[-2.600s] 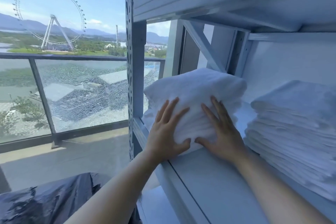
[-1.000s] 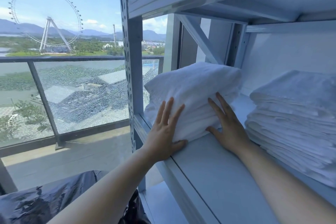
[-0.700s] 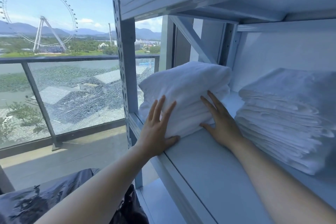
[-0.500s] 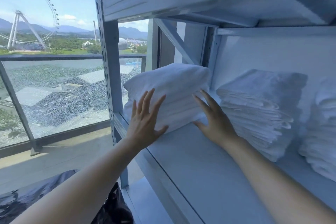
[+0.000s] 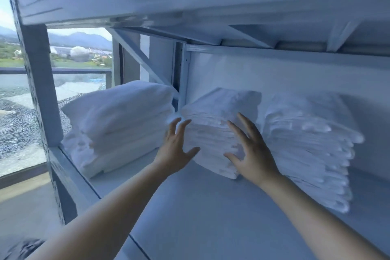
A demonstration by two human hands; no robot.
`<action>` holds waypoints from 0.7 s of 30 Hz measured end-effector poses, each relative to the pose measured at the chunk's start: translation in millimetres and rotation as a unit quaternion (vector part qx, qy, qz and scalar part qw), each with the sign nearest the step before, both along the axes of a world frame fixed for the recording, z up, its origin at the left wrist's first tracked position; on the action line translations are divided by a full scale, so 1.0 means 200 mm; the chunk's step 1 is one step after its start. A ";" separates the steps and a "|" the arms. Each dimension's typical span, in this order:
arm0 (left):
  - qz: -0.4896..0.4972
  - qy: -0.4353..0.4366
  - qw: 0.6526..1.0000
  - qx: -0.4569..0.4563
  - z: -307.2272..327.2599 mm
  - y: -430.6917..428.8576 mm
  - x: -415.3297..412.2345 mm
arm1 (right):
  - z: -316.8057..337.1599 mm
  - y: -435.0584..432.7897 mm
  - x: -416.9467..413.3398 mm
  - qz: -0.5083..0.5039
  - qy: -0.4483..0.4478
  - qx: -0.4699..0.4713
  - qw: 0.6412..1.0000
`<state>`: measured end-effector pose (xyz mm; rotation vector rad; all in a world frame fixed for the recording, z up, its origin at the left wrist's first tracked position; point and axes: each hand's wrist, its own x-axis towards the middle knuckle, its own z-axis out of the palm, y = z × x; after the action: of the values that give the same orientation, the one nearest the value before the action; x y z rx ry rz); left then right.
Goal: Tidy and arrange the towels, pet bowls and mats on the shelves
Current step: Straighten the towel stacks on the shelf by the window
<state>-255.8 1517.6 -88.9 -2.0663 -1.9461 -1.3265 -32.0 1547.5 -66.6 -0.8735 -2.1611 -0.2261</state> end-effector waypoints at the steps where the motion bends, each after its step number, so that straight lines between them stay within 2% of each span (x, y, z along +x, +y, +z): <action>1: -0.002 -0.027 1.000 -0.007 0.00 0.02 0.01 | -0.01 0.00 0.02 0.000 0.001 -0.011 1.000; 5: -0.013 -0.114 0.992 -0.055 0.02 0.06 0.03 | -0.02 -0.01 0.07 0.005 -0.007 -0.038 0.999; 10: -0.028 -0.178 0.980 -0.090 0.04 0.07 0.03 | -0.05 -0.01 0.11 0.016 -0.004 -0.110 0.994; 14: -0.031 -0.224 0.967 -0.115 0.05 0.10 0.01 | -0.06 -0.02 0.09 0.029 0.014 -0.185 0.982; 21: -0.063 -0.302 0.933 -0.188 0.05 0.12 0.00 | -0.08 -0.02 0.04 0.044 0.072 -0.254 0.963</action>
<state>-256.7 1540.8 -78.9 -2.1371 -2.5082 -1.9371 -23.1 1542.8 -82.6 -1.0329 -2.1438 0.4455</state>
